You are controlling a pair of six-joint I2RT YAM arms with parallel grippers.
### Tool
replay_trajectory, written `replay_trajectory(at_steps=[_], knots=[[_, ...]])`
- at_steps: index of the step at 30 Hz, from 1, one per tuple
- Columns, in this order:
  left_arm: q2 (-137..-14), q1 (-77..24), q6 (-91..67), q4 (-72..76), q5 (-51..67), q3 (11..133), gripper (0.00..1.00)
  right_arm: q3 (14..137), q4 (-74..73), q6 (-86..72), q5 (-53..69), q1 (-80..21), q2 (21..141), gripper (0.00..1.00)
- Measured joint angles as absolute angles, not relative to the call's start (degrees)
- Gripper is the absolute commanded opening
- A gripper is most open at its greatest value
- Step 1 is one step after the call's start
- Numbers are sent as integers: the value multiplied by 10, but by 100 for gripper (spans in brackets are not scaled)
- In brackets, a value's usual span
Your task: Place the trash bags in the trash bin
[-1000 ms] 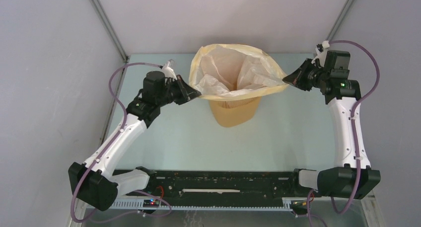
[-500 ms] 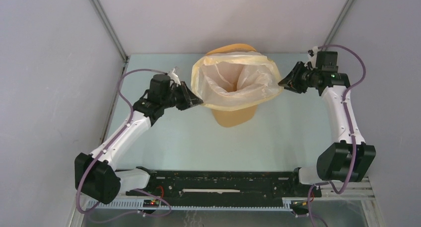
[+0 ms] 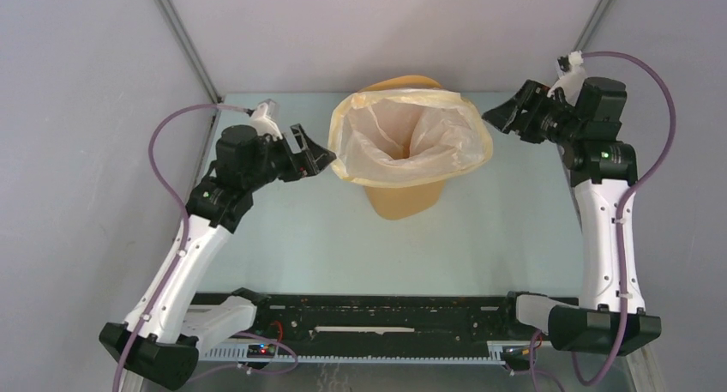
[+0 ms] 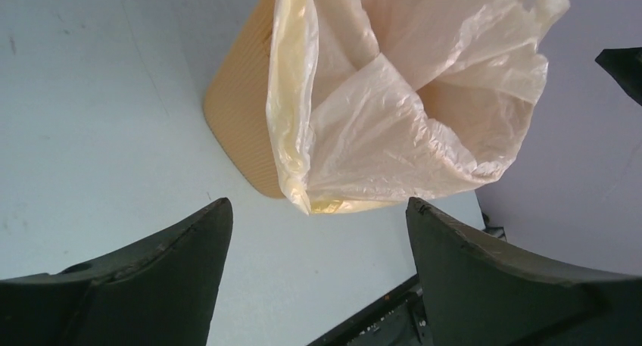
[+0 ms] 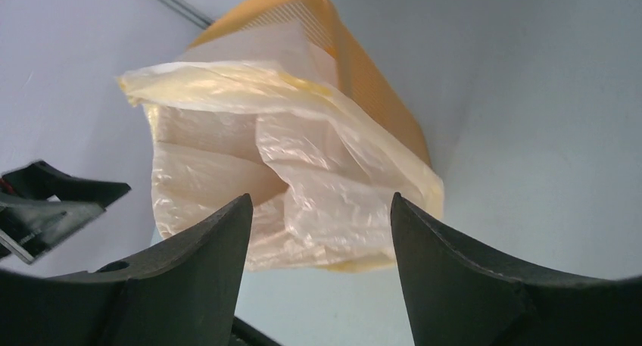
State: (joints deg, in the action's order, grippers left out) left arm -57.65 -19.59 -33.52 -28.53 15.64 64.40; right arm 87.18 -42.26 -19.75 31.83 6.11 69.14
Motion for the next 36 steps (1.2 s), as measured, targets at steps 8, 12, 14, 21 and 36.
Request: replay_trajectory(at_steps=[8,12,14,21,36], knots=[[-639,-180,-297,-258,141,694,93,857,-304,-48,330,-28,747,76],[-715,-179,-267,-261,132,755,89,905,-305,43,316,-62,795,75],[-744,-179,-253,-263,132,784,87,940,-306,91,301,-80,818,75],[-815,-179,-225,-263,123,852,76,968,-291,147,237,-115,845,71],[-909,-179,-216,-270,107,940,45,1038,-277,70,192,-114,948,57]])
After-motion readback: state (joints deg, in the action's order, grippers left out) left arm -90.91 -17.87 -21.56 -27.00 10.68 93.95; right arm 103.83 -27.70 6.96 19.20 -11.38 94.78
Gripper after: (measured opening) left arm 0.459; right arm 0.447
